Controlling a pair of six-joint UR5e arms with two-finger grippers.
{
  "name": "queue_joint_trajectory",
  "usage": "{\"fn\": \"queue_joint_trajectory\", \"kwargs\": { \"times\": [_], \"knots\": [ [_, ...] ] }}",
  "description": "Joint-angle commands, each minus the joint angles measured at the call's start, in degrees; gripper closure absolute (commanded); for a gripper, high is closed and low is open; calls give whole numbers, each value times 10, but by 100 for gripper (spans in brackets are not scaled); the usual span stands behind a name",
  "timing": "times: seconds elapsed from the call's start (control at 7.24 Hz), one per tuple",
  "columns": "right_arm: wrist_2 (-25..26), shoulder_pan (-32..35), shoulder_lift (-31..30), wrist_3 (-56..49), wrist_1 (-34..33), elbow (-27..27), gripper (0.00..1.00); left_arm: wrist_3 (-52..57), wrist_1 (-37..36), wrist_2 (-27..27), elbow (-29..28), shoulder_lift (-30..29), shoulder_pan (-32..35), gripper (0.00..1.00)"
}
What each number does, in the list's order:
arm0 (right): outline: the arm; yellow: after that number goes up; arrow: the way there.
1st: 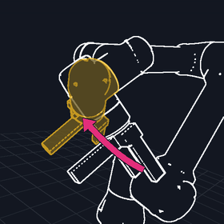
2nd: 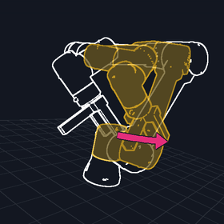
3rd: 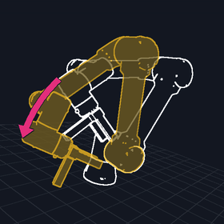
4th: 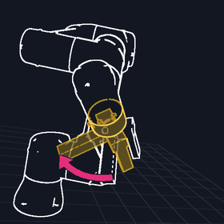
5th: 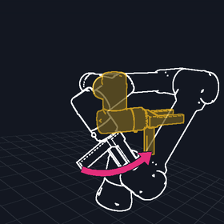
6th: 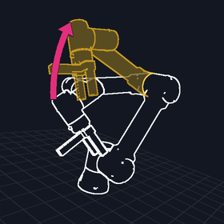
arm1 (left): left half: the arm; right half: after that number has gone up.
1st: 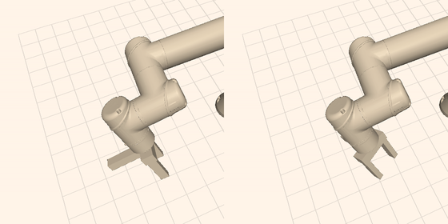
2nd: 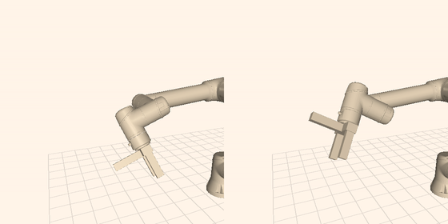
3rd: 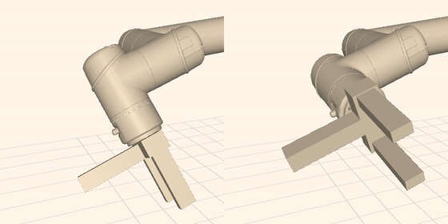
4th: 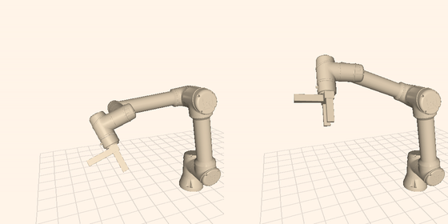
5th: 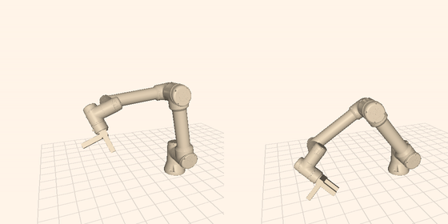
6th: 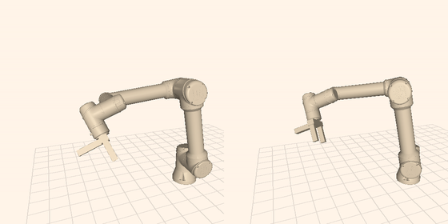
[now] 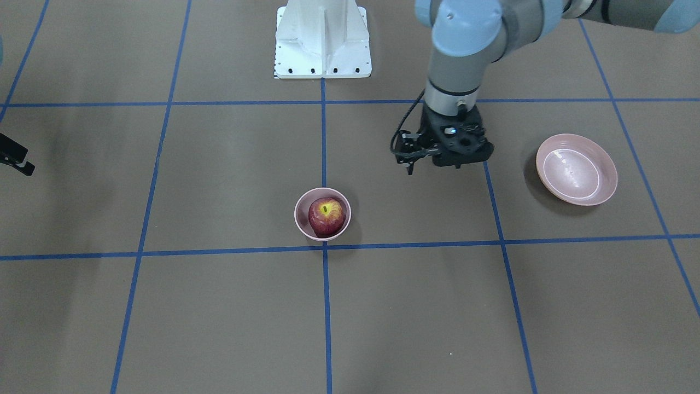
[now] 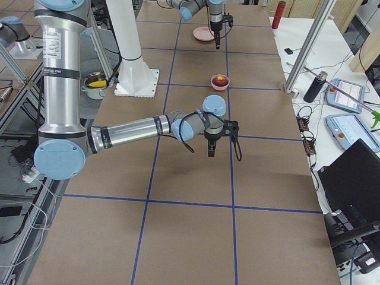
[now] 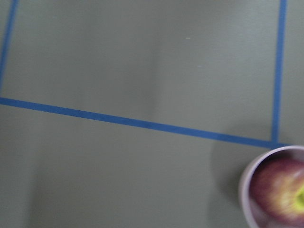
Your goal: Move apple from plate to bowl
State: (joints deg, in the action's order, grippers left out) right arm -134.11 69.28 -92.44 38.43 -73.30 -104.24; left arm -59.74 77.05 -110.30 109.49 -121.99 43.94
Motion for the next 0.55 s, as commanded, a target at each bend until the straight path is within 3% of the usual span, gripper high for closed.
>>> {"fn": "queue_joint_trajectory", "kwargs": {
  "times": [0.0,0.28,0.41],
  "knots": [
    [1,27,9,-6,3,25,0,176,5,-70,72,132,108,2],
    [-4,67,9,-62,-2,40,0,321,52,-139,69,227,204,2],
    [-7,85,10,-77,-2,53,0,388,84,-175,40,261,252,2]
  ]
}}
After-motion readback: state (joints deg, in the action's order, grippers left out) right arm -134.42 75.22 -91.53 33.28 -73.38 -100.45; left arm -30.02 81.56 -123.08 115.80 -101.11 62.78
